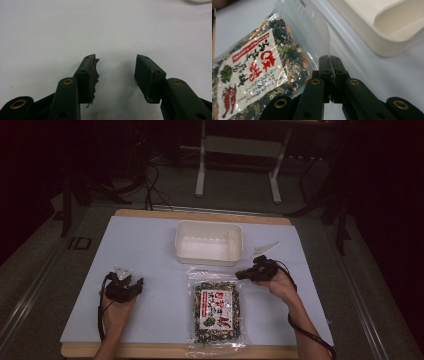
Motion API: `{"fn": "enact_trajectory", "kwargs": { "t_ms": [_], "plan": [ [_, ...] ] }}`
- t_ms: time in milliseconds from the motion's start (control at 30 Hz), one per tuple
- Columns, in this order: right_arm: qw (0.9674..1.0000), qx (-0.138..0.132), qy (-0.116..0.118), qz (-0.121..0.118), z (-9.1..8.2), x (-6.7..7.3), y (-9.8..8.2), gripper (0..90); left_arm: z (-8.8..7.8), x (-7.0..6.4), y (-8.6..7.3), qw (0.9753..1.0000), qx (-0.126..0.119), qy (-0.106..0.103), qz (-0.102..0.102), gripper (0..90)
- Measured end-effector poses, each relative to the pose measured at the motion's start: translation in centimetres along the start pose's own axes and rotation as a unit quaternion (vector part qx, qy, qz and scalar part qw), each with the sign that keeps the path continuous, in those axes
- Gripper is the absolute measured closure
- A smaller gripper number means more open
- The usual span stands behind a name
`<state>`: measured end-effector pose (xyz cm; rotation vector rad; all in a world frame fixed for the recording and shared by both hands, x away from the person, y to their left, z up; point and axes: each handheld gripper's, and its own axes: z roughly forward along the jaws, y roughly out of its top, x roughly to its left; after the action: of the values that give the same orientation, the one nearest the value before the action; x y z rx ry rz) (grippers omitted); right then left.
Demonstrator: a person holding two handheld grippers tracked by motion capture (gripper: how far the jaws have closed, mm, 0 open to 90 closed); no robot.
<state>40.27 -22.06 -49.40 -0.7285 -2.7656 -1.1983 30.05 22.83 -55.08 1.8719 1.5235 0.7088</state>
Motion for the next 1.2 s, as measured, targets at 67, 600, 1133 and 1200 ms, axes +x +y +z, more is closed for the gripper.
{"fn": "enact_trajectory", "kwargs": {
  "t_ms": [67,600,1133,1200],
  "plan": [
    [1.0,-0.008,-0.004,0.0,-0.4,0.0,0.3,89.3,0.0,0.0,0.0,1.0,0.0,0.0,0.0,52.1],
    [0.9985,-0.044,-0.005,-0.033,-2.4,1.3,3.2,89.3,0.0,0.1,0.0,1.0,-0.001,-0.003,-0.006,52.1],
    [0.9948,-0.09,-0.02,-0.044,-4.1,1.7,5.2,89.3,0.0,0.1,0.0,1.0,-0.001,-0.003,-0.006,51.9],
    [0.9941,-0.097,-0.023,-0.041,-4.4,1.7,5.4,89.3,0.0,0.1,0.0,1.0,-0.001,-0.003,-0.006,51.8]
  ]
}}
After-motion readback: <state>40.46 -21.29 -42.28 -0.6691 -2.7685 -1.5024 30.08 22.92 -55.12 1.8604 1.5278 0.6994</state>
